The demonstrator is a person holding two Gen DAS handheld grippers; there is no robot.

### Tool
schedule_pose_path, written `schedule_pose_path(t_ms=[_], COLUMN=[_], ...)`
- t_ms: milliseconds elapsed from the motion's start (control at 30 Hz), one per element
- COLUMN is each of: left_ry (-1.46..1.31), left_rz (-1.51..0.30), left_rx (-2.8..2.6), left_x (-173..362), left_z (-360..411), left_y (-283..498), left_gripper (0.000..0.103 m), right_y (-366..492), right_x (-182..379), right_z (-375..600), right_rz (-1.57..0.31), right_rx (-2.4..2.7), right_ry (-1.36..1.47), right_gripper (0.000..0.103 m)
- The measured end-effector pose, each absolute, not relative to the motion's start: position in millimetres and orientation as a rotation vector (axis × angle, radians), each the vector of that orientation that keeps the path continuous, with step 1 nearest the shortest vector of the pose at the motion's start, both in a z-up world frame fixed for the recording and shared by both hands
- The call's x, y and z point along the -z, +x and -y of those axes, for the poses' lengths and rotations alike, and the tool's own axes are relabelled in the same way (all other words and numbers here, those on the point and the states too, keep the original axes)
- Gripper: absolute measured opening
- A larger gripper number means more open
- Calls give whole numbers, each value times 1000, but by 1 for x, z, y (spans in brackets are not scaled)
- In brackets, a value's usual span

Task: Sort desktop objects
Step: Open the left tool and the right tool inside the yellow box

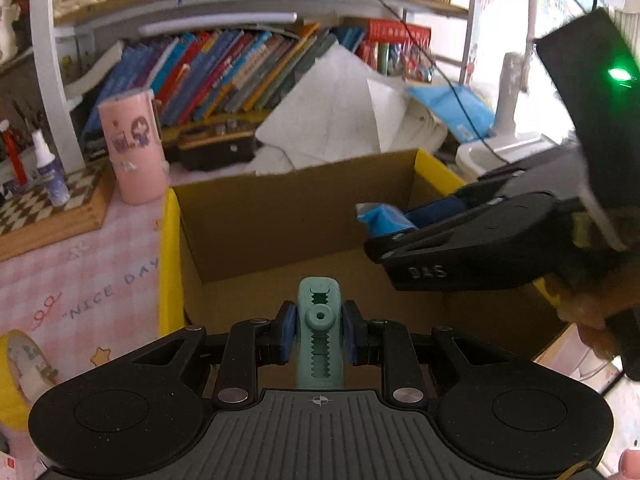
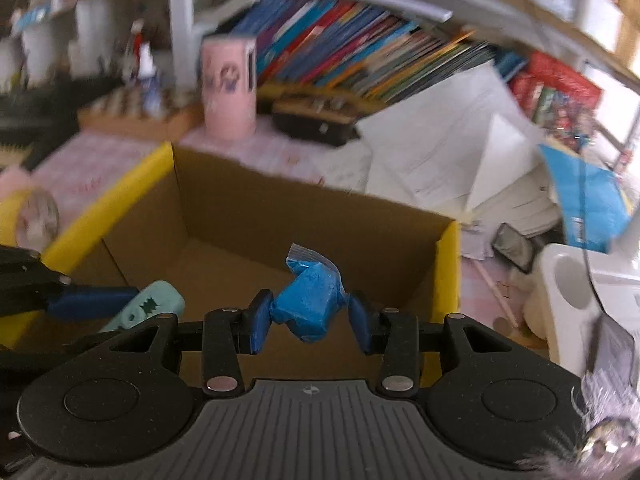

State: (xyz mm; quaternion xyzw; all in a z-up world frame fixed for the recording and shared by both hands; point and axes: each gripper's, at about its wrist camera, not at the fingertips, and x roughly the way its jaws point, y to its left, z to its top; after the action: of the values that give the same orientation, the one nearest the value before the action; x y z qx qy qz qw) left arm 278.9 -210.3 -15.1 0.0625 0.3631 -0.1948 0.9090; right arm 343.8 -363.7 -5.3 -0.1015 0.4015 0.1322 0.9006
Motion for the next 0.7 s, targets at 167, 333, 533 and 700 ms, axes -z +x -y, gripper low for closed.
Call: schedule_pose_path(t_ms=[167,333,533,700], left_ry=[127,126,111,117], left_rz=[-807,-829,-831,-774], left_rx=[405,410,387,373], left_x=[24,28,30,21], left_z=[215,220,218,218], left_y=[282,282,285,283], left_gripper=[23,23,24,26], right_y=[356,356,355,352], right_x=[17,19,18,13], right_z=[363,363,363,367], right_rz=[-938,-968,-951,-900], right_rx=[-325,-348,-342,-324], right_ry=[-208,-211,-206,-186], right_gripper=[39,39,39,41])
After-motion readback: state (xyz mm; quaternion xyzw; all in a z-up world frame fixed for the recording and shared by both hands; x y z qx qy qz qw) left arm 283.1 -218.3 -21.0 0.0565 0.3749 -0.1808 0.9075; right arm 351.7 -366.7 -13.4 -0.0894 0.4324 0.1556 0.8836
